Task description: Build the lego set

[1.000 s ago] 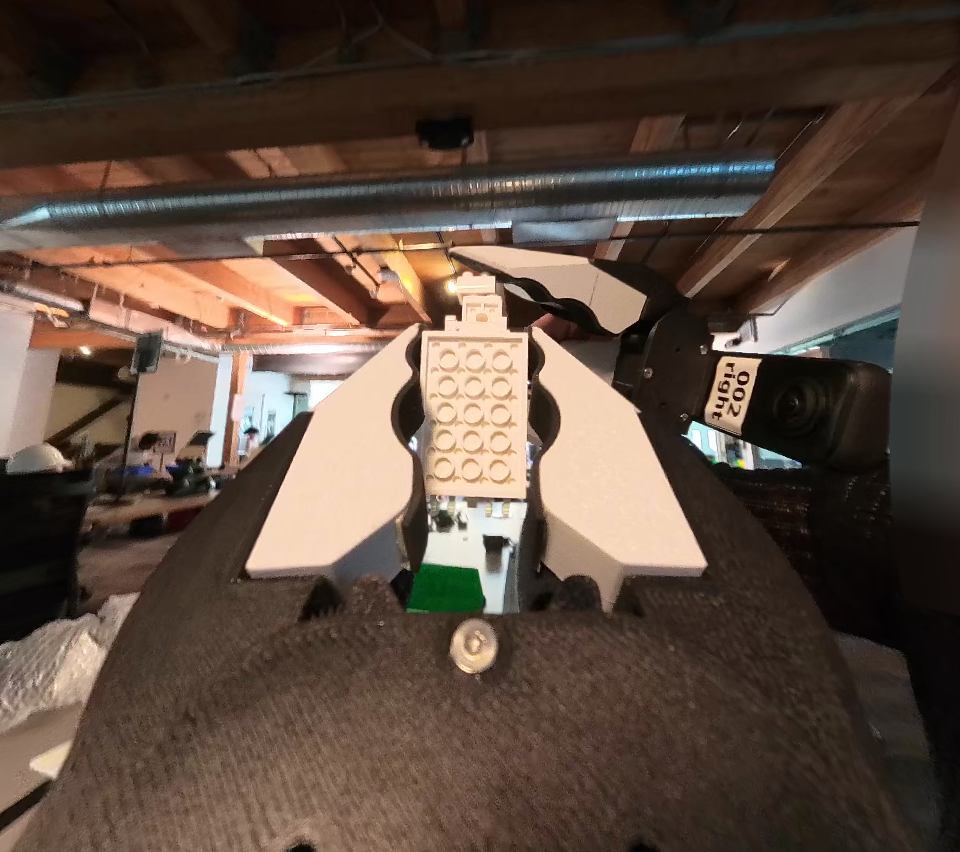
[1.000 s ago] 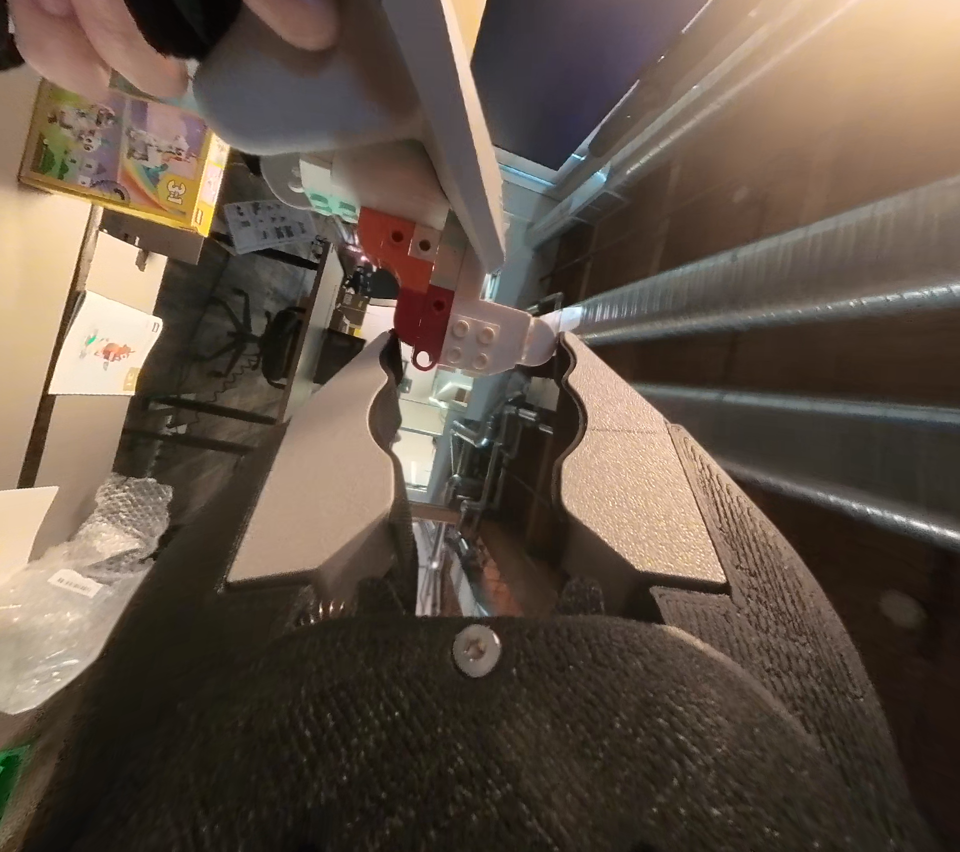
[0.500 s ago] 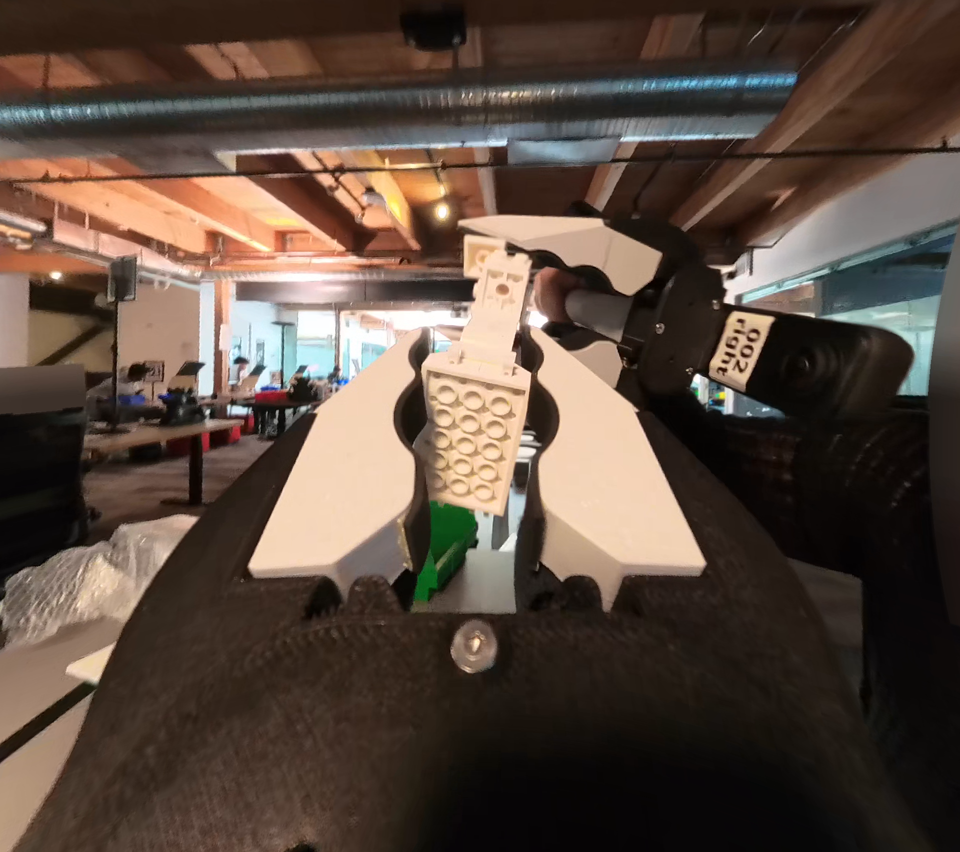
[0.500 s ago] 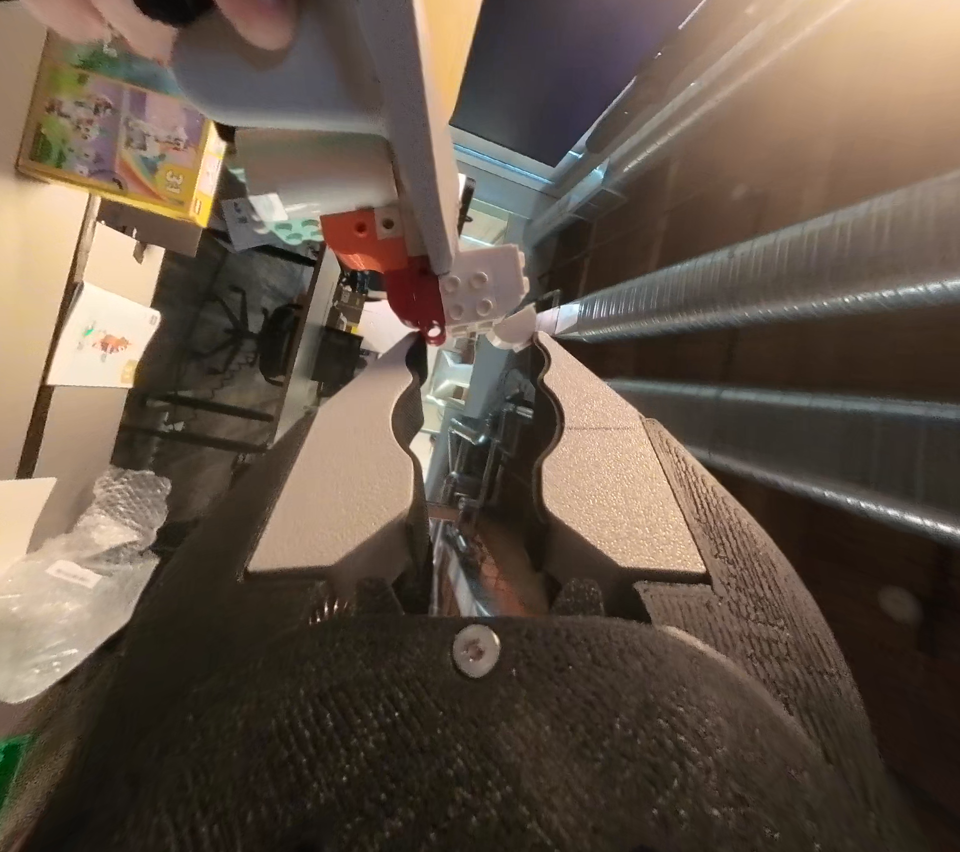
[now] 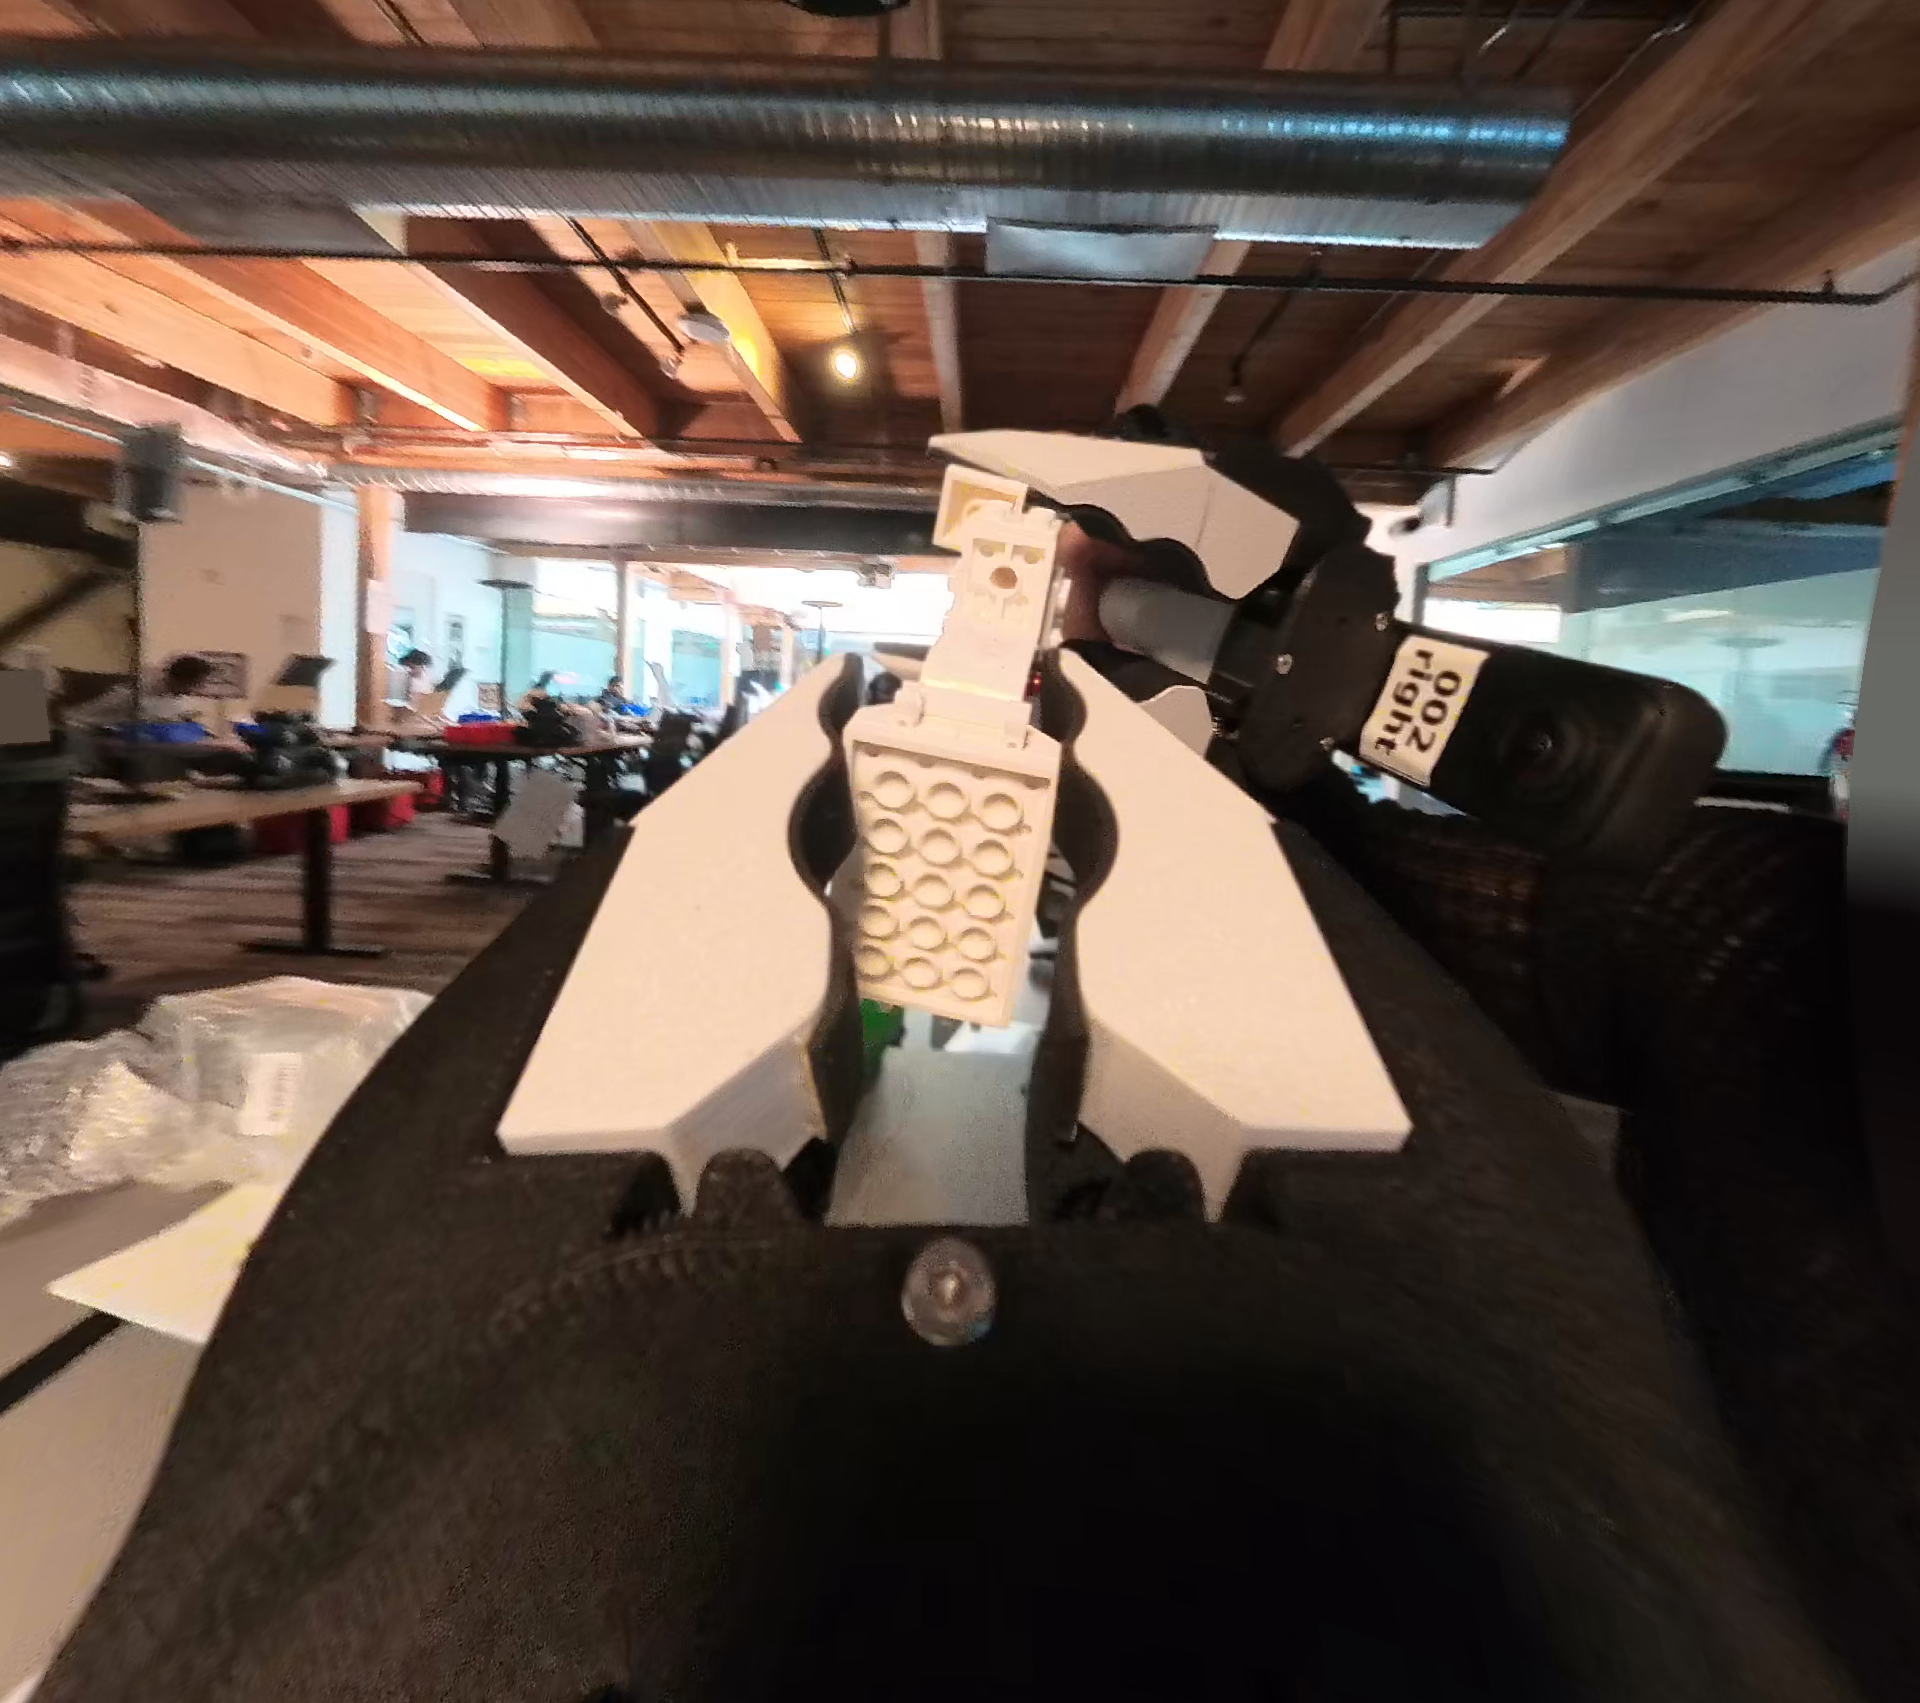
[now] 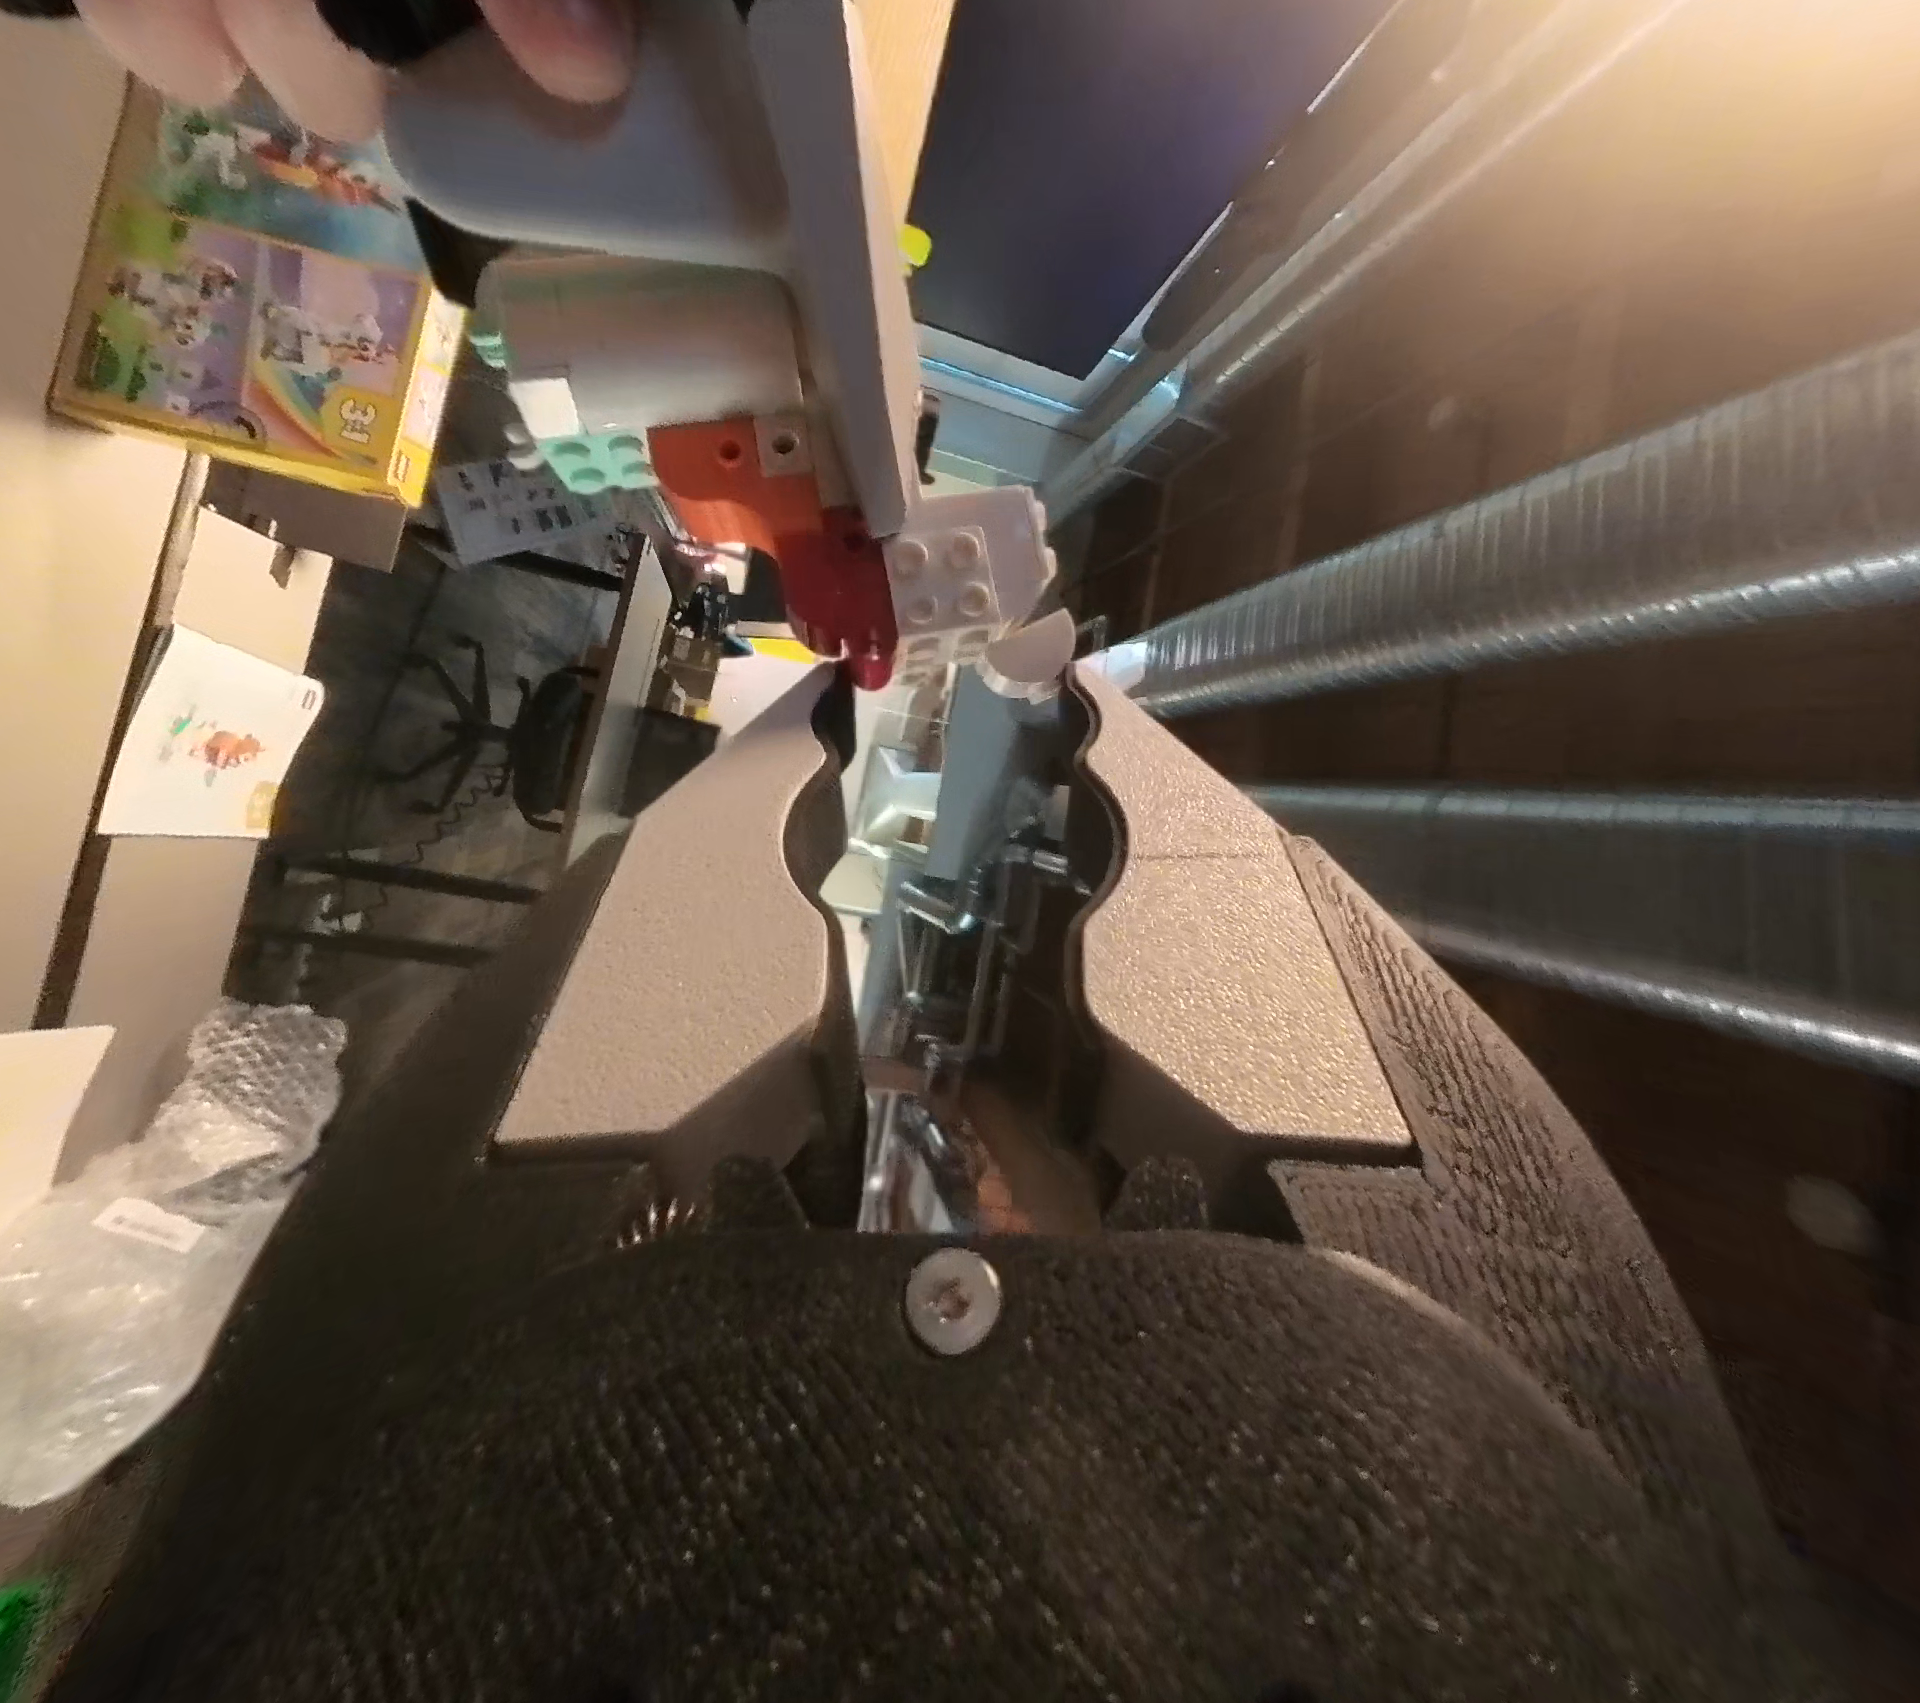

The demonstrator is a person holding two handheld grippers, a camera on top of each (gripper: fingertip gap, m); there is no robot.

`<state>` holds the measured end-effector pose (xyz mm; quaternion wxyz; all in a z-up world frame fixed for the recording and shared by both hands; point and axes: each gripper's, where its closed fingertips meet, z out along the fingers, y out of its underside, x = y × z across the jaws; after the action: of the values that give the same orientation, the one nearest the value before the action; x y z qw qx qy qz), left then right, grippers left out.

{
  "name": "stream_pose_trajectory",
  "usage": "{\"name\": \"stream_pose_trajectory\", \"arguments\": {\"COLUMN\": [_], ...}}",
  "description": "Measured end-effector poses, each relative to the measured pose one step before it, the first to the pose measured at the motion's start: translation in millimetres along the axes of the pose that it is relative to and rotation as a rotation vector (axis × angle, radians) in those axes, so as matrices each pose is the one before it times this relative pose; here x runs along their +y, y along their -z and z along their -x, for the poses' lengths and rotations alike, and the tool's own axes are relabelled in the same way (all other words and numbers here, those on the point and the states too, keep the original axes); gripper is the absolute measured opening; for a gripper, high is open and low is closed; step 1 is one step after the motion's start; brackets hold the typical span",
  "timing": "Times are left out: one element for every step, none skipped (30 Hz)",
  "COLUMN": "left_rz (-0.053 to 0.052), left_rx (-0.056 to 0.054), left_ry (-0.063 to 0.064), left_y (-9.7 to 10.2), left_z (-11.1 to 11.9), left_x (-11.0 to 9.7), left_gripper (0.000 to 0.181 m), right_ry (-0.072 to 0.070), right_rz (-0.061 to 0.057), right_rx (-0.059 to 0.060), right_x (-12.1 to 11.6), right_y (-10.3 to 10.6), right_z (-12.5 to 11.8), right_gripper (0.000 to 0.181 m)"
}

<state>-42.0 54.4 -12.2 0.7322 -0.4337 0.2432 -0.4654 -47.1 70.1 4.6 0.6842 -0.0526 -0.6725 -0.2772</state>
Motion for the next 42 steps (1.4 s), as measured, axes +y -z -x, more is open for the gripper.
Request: {"name": "stream_pose_trajectory", "arguments": {"left_rz": [0.0228, 0.0221, 0.0246, 0.0220, 0.0191, 0.0210, 0.0267, 0.0258, 0.0278, 0.0350, 0.0363, 0.0292, 0.0238, 0.0213, 0.0198, 0.0142, 0.0058, -0.0009, -0.0018, 0.0024, 0.0108, 0.0155, 0.0156, 0.0122, 0.0077, 0.0065, 0.0069, 0.0072, 0.0140, 0.0130, 0.0072, 0.0037, 0.0040, 0.0030, 0.0040, 0.0029, -0.0015, -0.0043, -0.0096, -0.0104, -0.0131, -0.0151], "left_rx": [0.0143, 0.0142, 0.0107, 0.0074, 0.0046, -0.0001, -0.0040, -0.0086, -0.0141, -0.0216, -0.0251, -0.0229, -0.0217, -0.0215, -0.0223, -0.0213, -0.0189, -0.0164, -0.0143, -0.0158, -0.0171, -0.0172, -0.0184, -0.0169, -0.0147, -0.0095, -0.0064, -0.0086, -0.0144, -0.0155, -0.0086, 0.0020, 0.0042, -0.0012, -0.0070, -0.0114, -0.0137, -0.0139, -0.0187, -0.0241, -0.0303, -0.0331], "left_ry": [0.0200, 0.0228, 0.0246, 0.0232, 0.0205, 0.0228, 0.0290, 0.0263, 0.0174, 0.0210, 0.0281, 0.0232, 0.0226, 0.0289, 0.0390, 0.0443, 0.0453, 0.0417, 0.0367, 0.0334, 0.0213, -0.0007, -0.0138, -0.0151, -0.0082, -0.0005, 0.0045, 0.0035, -0.0023, -0.0082, -0.0071, -0.0001, 0.0030, -0.0020, -0.0077, -0.0112, -0.0133, -0.0123, -0.0160, -0.0252, -0.0334, -0.0362], "left_y": [0.46, 0.51, 0.28, 0.16, 0.14, 0.30, 0.48, 1.15, 2.07, 2.97, 3.57, 4.07, 4.33, 4.36, 4.38, 4.05, 3.58, 3.15, 2.61, 2.15, 1.45, 1.11, 0.95, 0.67, 0.54, 0.51, 0.61, 0.97, 0.81, 0.62, -0.11, -0.77, -1.28, -1.29, -0.94, -0.42, 0.21, 0.64, 1.20, 1.55, 1.88, 2.13], "left_z": [0.30, 0.61, 1.38, 2.12, 2.83, 3.85, 4.46, 5.26, 6.03, 6.99, 7.86, 7.94, 8.39, 8.89, 9.75, 9.84, 9.68, 9.17, 8.63, 8.26, 7.22, 5.74, 4.74, 4.05, 3.56, 2.86, 2.11, 2.28, 2.75, 2.64, 1.43, -0.36, -0.79, -0.21, 0.52, 1.07, 1.34, 1.15, 1.70, 2.07, 2.96, 3.55], "left_x": [3.06, 3.37, 4.03, 4.39, 5.21, 7.02, 9.87, 12.04, 14.45, 17.05, 18.36, 18.19, 17.45, 16.53, 15.21, 13.36, 11.09, 8.93, 7.17, 5.42, 4.08, 2.69, 1.76, 1.35, 1.15, 1.47, 1.86, 1.83, 2.75, 2.45, 1.58, 1.03, 1.17, 1.28, 1.28, 0.67, -0.28, -1.21, -2.18, -2.75, -3.20, -3.54], "left_gripper": [0.034, 0.034, 0.034, 0.034, 0.034, 0.034, 0.034, 0.034, 0.034, 0.034, 0.034, 0.034, 0.034, 0.034, 0.034, 0.034, 0.034, 0.034, 0.034, 0.034, 0.034, 0.034, 0.034, 0.034, 0.034, 0.034, 0.034, 0.034, 0.034, 0.034, 0.034, 0.034, 0.034, 0.034, 0.034, 0.034, 0.034, 0.034, 0.034, 0.034, 0.034, 0.034], "right_ry": [-0.0139, -0.0209, -0.0330, -0.0486, -0.0572, -0.0634, -0.0620, -0.0591, -0.0507, -0.0419, -0.0306, -0.0248, -0.0169, -0.0052, 0.0018, 0.0042, 0.0003, -0.0077, -0.0154, -0.0216, -0.0222, -0.0155, -0.0090, -0.0017, 0.0041, 0.0032, -0.0005, -0.0037, -0.0029, -0.0075, -0.0185, -0.0238, -0.0197, -0.0128, -0.0064, -0.0037, -0.0021, 0.0013, 0.0109, 0.0293, 0.0504, 0.0524], "right_rz": [-0.0031, -0.0018, 0.0009, 0.0029, 0.0031, 0.0038, 0.0037, 0.0025, 0.0013, 0.0022, -0.0013, -0.0054, -0.0049, -0.0023, 0.0000, -0.0026, -0.0052, -0.0072, -0.0078, -0.0047, -0.0036, -0.0073, -0.0081, -0.0070, -0.0043, -0.0018, -0.0001, -0.0013, -0.0044, -0.0010, 0.0017, 0.0015, 0.0015, 0.0068, 0.0054, 0.0031, 0.0074, 0.0123, 0.0163, 0.0310, 0.0570, 0.0677], "right_rx": [0.0009, 0.0005, -0.0037, -0.0008, -0.0020, -0.0022, -0.0006, -0.0010, -0.0051, -0.0105, -0.0066, -0.0001, 0.0028, 0.0042, 0.0037, 0.0039, 0.0028, -0.0008, -0.0056, -0.0054, 0.0005, 0.0014, 0.0015, 0.0044, 0.0044, 0.0024, 0.0021, 0.0144, 0.0086, -0.0102, -0.0173, -0.0212, -0.0259, -0.0182, -0.0119, -0.0062, -0.0041, -0.0087, -0.0204, -0.0411, -0.0623, -0.0986], "right_x": [0.38, 0.60, 1.27, 2.17, 2.98, 3.90, 4.86, 5.52, 5.78, 6.41, 6.37, 5.38, 4.97, 4.59, 4.27, 3.36, 2.97, 2.87, 2.98, 3.42, 3.33, 2.62, 2.24, 2.02, 2.28, 2.30, 2.45, 2.50, 2.17, 2.25, 2.07, 1.77, 1.35, 1.54, 1.11, 0.88, 1.66, 2.71, 3.76, 5.94, 8.95, 10.28], "right_y": [0.82, 0.89, 0.72, 0.77, 0.75, 0.92, 1.11, 1.14, 1.11, 0.53, 0.01, -0.41, -1.25, -1.80, -2.54, -2.83, -2.93, -3.20, -3.41, -3.54, -3.37, -2.96, -2.57, -2.09, -1.61, -0.99, -0.26, 0.53, 0.98, 0.85, 0.47, 0.17, -0.13, -0.66, -0.52, -0.23, 0.00, 0.03, 0.23, 0.19, 0.86, 2.46], "right_z": [2.69, 3.45, 4.89, 5.79, 7.74, 9.85, 11.63, 13.88, 16.65, 19.28, 20.12, 19.89, 19.32, 18.40, 17.27, 15.47, 13.55, 11.63, 10.23, 8.45, 6.09, 4.72, 3.84, 2.81, 2.31, 2.00, 1.43, -0.74, -0.33, 1.82, 2.98, 3.56, 4.17, 3.06, 1.99, 0.73, -0.29, -0.37, 0.47, 2.43, 3.64, 6.51], "right_gripper": [0.038, 0.038, 0.038, 0.038, 0.038, 0.037, 0.037, 0.036, 0.036, 0.036, 0.036, 0.037, 0.037, 0.037, 0.038, 0.038, 0.038, 0.038, 0.038, 0.038, 0.038, 0.038, 0.038, 0.038, 0.037, 0.036, 0.033, 0.024, 0.021, 0.020, 0.020, 0.020, 0.020, 0.020, 0.020, 0.019, 0.020, 0.020, 0.020, 0.020, 0.020, 0.020]}}
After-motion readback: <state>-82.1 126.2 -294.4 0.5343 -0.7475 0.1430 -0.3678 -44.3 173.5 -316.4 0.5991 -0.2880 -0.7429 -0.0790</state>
